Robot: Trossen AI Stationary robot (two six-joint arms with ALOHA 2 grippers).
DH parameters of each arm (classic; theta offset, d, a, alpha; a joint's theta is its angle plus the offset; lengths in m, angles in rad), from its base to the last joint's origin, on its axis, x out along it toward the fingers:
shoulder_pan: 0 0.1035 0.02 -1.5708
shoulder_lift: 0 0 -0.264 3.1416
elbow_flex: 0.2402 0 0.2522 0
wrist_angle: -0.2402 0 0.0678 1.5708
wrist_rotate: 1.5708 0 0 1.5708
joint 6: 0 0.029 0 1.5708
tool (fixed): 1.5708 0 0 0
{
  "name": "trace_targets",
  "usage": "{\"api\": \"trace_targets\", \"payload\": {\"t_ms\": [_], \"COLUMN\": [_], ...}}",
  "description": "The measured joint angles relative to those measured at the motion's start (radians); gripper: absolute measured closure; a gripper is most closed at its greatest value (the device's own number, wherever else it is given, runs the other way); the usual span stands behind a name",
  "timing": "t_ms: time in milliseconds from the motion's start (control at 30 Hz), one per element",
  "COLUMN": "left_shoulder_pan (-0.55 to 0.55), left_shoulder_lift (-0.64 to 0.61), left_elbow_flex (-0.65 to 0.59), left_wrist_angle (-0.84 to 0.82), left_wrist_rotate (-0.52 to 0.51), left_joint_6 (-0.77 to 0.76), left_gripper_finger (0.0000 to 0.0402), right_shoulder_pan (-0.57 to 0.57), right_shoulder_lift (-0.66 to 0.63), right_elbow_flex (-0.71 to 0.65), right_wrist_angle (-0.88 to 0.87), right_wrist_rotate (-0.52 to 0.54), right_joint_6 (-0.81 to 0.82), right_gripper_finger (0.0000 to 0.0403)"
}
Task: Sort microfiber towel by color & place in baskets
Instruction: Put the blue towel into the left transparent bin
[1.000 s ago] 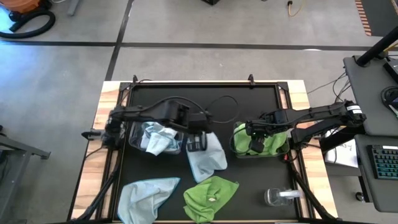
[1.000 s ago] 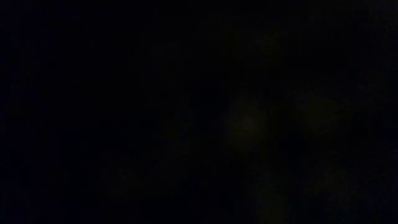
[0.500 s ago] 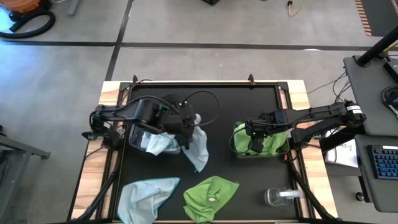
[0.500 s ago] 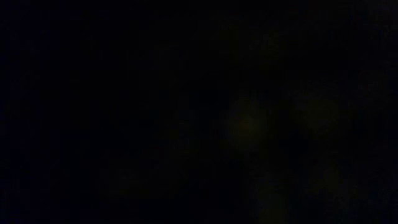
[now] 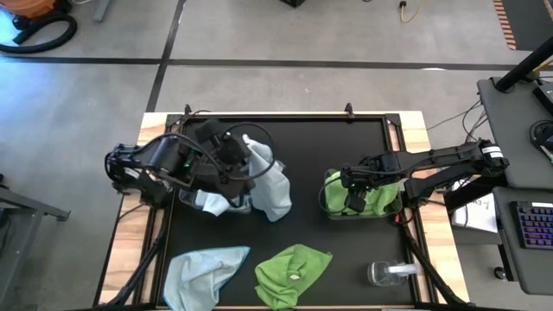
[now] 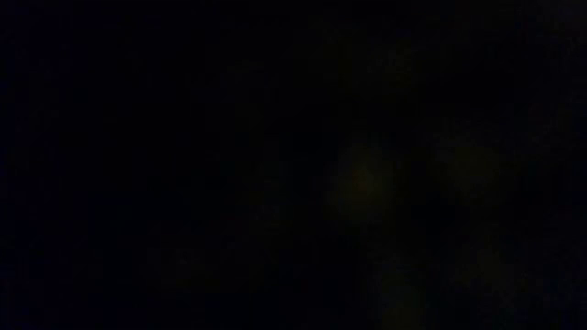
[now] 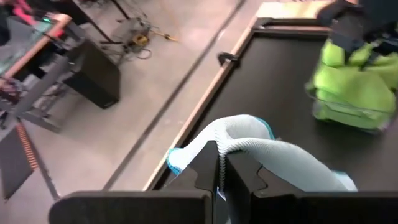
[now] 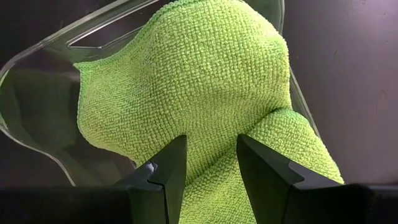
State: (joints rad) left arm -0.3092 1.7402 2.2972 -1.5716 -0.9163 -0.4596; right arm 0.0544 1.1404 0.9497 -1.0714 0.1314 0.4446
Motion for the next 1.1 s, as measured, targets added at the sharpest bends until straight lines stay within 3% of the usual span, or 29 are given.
{"api": "trace_targets", "payload": {"t_ms": [300,800,933,1100], "left_shoulder_pan": [0.0,0.0,-0.012,-0.015], "left_shoulder_lift": [-0.153,-0.578,-0.613,-0.612], "left_elbow_flex": [-0.13,-0.563,-0.584,-0.502], "left_wrist_angle": [0.0,0.02,0.073,0.111], "left_wrist_rotate": [-0.043,-0.07,-0.069,-0.07], "left_joint_6": [-0.07,-0.392,-0.355,-0.256], "left_gripper_finger": [0.0401,0.0401,0.0401,0.0401], "right_shoulder_pan": [0.0,0.0,0.0,0.0], "right_shoulder_lift": [0.0,0.0,0.0,0.0], "right_elbow_flex": [-0.01,-0.019,-0.019,-0.019], "right_wrist_angle": [0.002,0.007,0.007,0.008], "right_wrist_rotate": [0.0,-0.003,-0.003,-0.003], "right_joint_6": [0.0,0.013,0.017,0.031], "right_gripper_finger": [0.0266,0.0266,0.0266,0.0266]}}
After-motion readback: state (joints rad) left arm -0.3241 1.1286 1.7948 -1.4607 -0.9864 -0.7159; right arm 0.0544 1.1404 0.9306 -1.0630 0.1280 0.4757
